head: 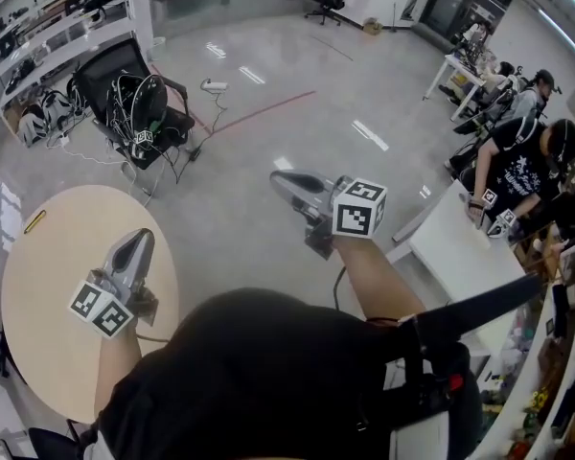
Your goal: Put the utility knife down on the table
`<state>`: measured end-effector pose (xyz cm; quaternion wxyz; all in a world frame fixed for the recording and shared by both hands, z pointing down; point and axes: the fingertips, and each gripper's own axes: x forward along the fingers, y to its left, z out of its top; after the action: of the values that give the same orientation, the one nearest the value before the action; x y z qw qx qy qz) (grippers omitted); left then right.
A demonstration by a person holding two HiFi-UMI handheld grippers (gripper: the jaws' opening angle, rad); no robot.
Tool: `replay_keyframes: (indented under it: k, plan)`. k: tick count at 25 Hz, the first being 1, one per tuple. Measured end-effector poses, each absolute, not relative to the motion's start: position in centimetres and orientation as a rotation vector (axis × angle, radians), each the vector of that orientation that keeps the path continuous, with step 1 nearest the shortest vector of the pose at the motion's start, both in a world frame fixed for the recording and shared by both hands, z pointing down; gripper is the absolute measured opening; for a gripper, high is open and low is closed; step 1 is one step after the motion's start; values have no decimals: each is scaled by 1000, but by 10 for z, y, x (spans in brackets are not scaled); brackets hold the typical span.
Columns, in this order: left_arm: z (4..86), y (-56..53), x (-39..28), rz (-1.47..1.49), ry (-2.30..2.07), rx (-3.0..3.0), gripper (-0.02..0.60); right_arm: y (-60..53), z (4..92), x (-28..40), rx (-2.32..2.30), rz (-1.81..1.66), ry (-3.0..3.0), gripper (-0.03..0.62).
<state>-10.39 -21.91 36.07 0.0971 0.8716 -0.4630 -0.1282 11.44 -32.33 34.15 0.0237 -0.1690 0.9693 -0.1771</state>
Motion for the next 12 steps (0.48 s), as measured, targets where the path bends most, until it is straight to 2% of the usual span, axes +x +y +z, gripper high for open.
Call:
replay_keyframes:
  k: [9,12]
  plan:
    - [358,-245,-20,-357,-1292,2608,0,-336,352,175,-522,-558,3020,12]
    - [357,-245,-12,-351,-1302,2609,0,-336,354,182,-513,-565,3020,12]
